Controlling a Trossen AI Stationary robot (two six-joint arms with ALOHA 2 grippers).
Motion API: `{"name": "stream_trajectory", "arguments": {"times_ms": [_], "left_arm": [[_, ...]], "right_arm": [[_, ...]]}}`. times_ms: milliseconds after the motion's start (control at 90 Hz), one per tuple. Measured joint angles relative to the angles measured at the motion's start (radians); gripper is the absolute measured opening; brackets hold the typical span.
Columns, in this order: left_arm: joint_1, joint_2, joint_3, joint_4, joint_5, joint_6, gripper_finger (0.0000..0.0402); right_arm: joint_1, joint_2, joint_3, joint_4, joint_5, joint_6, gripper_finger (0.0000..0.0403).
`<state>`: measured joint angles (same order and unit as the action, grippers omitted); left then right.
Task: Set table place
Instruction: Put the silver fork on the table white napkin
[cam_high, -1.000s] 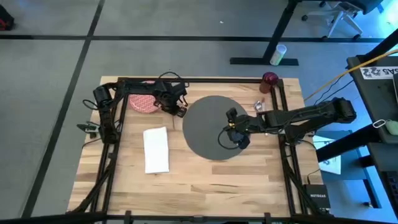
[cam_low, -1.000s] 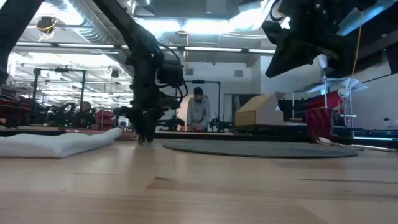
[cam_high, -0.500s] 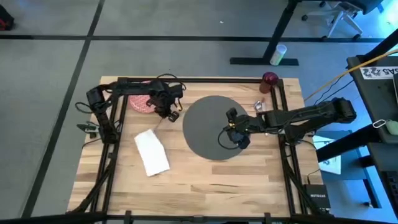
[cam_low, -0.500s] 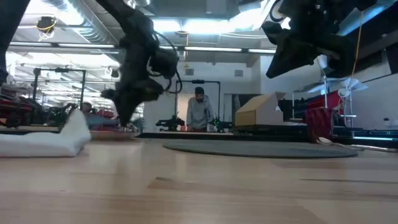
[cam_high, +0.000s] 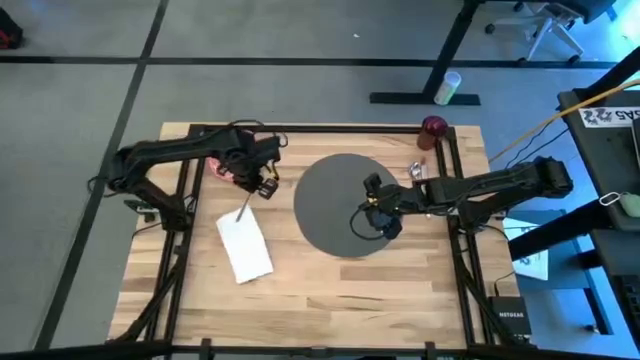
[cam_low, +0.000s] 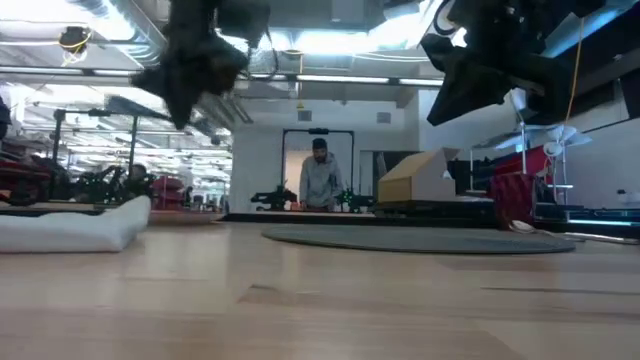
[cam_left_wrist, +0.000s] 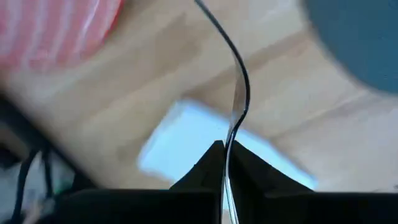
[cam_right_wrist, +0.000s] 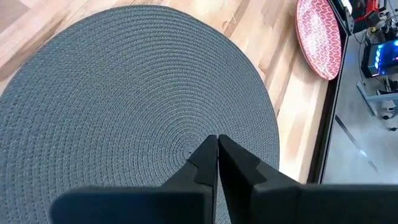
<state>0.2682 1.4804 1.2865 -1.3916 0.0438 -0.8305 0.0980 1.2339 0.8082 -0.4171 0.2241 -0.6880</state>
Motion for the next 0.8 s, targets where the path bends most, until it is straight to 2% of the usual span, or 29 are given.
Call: {"name": "stream_trajectory", "arguments": {"times_ms": [133,333,478,611,800], "left_arm": [[-0.09,-0.005,0.0,-0.098,-0.033,-0.168,0.0],[-0.231,-0.004,-0.022,-0.083,-0.08,-0.508,0.0],[-0.338,0.026,-0.044,-0.087,-0.054,-0.716,0.0],[-0.416,0.084,-0.055,-0.086,0.018,-0.834,0.0],[-0.461,0.199,-0.055,-0.059,0.088,-0.863,0.0]], "right_arm": [[0.0,0.0,0.0,0.006,0.001,0.001,0.0],[0.0,0.0,0.0,0.018,0.049,0.009,0.0],[0.0,0.0,0.0,0.05,0.054,0.01,0.0],[0.0,0.0,0.0,0.06,0.053,0.036,0.0],[0.0,0.0,0.0,0.055,0.053,0.063,0.0]]}}
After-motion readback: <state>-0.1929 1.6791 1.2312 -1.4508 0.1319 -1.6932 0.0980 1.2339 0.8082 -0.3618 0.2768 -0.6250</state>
